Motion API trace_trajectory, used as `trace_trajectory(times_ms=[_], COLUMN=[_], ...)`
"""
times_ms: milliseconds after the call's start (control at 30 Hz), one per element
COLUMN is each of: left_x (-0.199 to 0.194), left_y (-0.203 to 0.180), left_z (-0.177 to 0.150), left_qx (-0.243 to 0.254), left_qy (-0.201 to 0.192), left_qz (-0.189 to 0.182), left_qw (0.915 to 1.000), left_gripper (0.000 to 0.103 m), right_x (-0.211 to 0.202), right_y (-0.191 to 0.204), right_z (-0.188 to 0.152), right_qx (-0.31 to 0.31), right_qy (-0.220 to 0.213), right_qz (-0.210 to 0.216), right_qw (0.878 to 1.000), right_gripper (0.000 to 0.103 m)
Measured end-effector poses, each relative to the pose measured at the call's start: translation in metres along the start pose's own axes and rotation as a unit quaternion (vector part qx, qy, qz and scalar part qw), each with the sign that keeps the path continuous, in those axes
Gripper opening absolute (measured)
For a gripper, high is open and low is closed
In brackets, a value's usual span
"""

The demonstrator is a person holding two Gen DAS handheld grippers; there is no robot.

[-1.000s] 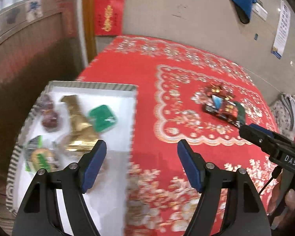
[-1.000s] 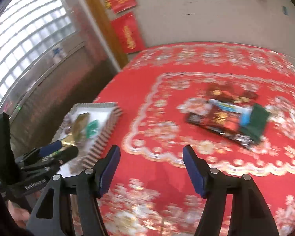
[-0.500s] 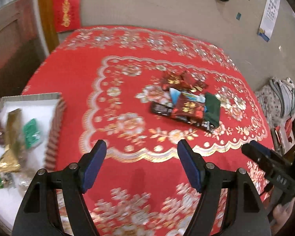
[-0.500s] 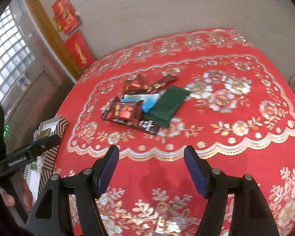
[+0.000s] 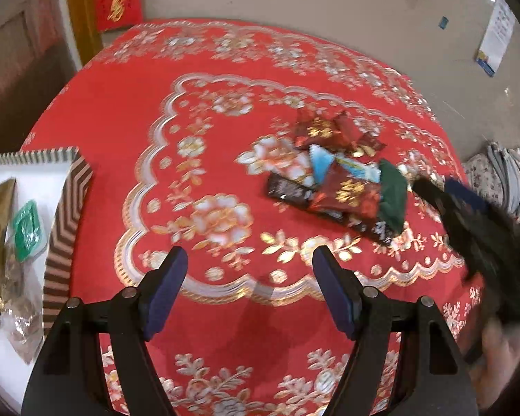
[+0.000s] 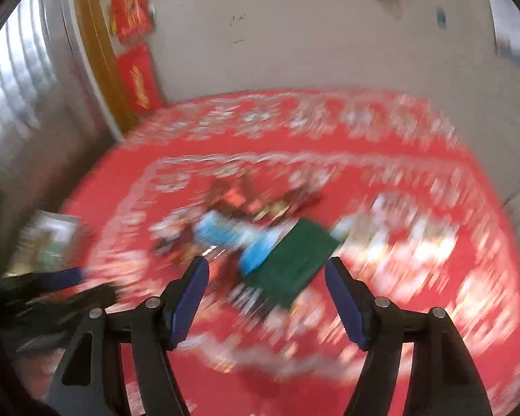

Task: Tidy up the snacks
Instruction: 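Move both tools back to the snack pile, then grasp the blue Milk Sachima pack with the right tool while the left grasps the brown candy packet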

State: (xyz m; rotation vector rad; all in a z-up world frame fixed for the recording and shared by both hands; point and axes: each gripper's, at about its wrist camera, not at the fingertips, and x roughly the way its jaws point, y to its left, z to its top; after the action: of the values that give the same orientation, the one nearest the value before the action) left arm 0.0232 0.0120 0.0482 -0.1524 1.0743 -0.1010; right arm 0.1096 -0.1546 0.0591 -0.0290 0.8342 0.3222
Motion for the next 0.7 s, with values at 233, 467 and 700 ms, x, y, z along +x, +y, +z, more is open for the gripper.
trace_trajectory(times_ms=[233, 467, 700], left_x=[0.002, 0.007, 0.013], left_y=[0.025, 0.030, -0.013], left_z=[-0.002, 0.004, 0.002], left_qx=[-0.018, -0.056, 0.002], left_qy=[0.005, 0.009, 0.020], left_qz=[0.001, -0.036, -0.037], left_qw=[0.9998, 0.9978, 0.9991], left_gripper=[0.075, 0.074, 0.074], right_x=[0.053, 0.003, -0.023], right_y=[0.013, 0.033, -0.023], right_z=[0.008, -0.040, -0.049], right_qx=[-0.040, -0.051, 0.035], right_qy=[0.070, 0.061, 0.040], right_qz=[-0.030, 0.051, 0.051], right_qw=[0.996, 0.996, 0.997], right_gripper=[0.071, 0.072, 0.076])
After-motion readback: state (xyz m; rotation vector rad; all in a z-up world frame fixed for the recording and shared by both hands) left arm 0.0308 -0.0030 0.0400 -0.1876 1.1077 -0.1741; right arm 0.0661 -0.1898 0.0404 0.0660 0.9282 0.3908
